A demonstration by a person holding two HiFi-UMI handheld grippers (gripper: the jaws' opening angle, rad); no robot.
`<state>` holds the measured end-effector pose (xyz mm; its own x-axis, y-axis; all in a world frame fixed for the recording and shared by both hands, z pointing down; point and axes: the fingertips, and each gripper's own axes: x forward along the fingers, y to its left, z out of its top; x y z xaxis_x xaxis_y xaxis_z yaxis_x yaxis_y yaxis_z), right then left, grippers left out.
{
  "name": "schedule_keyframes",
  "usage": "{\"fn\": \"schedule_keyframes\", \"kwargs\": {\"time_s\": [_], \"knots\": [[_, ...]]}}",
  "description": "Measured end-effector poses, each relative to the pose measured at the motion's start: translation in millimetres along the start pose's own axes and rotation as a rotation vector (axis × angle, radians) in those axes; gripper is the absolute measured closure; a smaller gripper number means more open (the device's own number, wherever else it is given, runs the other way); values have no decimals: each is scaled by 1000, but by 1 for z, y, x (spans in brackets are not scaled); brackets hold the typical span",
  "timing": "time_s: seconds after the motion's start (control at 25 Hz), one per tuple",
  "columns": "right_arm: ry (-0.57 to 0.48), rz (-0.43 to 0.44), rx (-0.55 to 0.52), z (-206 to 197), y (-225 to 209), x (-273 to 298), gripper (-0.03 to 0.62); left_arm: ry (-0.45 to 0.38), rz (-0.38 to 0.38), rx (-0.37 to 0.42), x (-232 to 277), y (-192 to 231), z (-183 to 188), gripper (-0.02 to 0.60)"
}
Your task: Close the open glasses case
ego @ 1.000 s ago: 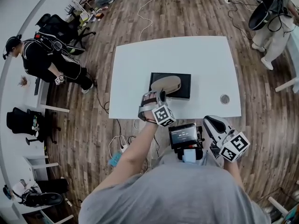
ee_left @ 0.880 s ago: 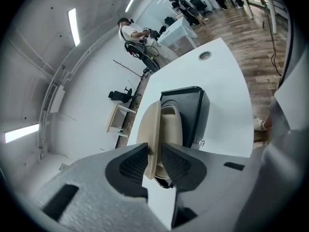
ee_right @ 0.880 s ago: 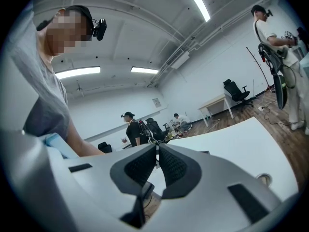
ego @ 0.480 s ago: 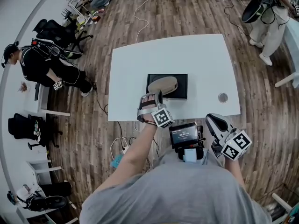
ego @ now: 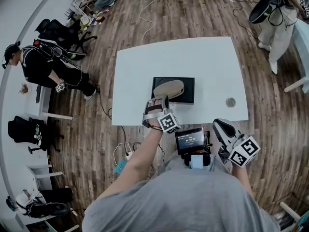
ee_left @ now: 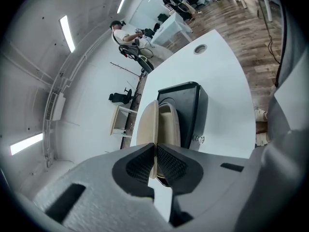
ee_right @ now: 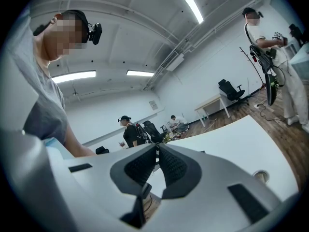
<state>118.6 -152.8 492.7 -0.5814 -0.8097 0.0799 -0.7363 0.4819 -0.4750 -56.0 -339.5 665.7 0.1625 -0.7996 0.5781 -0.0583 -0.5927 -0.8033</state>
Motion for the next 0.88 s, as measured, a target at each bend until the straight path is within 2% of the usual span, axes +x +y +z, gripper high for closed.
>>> {"fn": "schedule_keyframes", "kwargs": {"time_s": [0.36, 0.88], "knots": [[16, -10, 3, -5, 2, 1, 560, 44, -28, 14, 2, -14, -7, 546], [17, -20, -3, -6, 6, 0, 560, 48, -51, -3, 9, -19, -4, 548]]}}
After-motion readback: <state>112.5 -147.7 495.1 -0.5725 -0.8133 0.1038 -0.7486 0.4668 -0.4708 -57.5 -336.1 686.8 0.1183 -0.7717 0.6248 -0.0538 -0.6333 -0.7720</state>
